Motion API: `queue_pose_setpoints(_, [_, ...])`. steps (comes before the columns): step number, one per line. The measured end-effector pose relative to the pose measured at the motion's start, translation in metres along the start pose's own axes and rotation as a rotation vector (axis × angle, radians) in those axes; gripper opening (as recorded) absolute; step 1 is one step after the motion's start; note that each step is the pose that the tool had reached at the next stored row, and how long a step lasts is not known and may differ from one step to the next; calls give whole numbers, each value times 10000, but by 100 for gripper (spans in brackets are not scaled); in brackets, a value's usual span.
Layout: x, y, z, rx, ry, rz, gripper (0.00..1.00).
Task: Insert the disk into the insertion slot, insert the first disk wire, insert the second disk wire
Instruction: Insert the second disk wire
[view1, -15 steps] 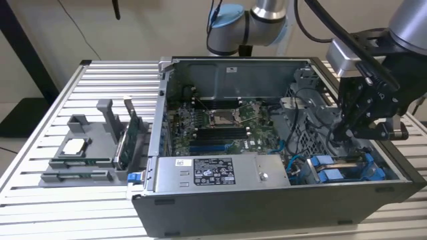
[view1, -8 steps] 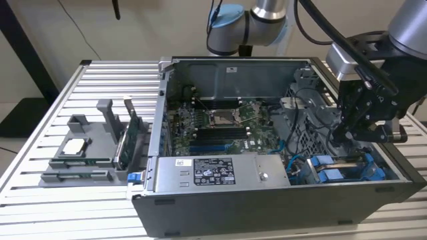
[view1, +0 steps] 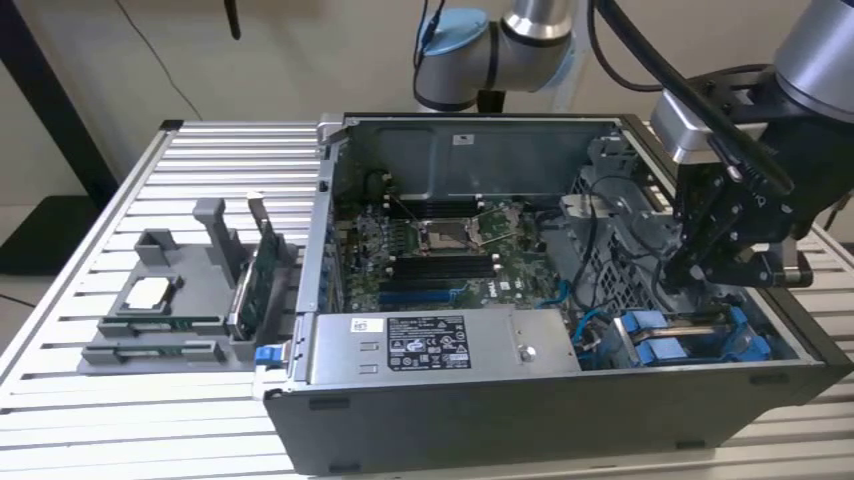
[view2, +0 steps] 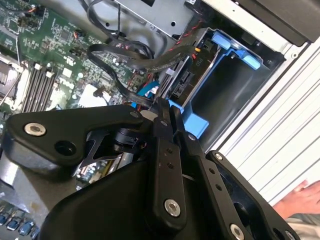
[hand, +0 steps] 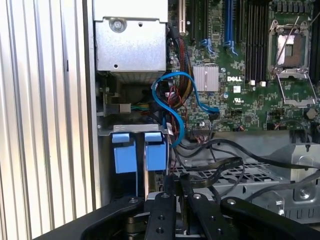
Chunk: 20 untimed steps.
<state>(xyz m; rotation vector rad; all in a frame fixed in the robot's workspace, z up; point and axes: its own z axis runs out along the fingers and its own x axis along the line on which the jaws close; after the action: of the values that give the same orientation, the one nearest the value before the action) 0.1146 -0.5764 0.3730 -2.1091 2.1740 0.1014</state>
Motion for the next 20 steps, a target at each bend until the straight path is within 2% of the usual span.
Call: queue_pose_setpoints(20, [21, 0, 37, -11, 1, 1, 16])
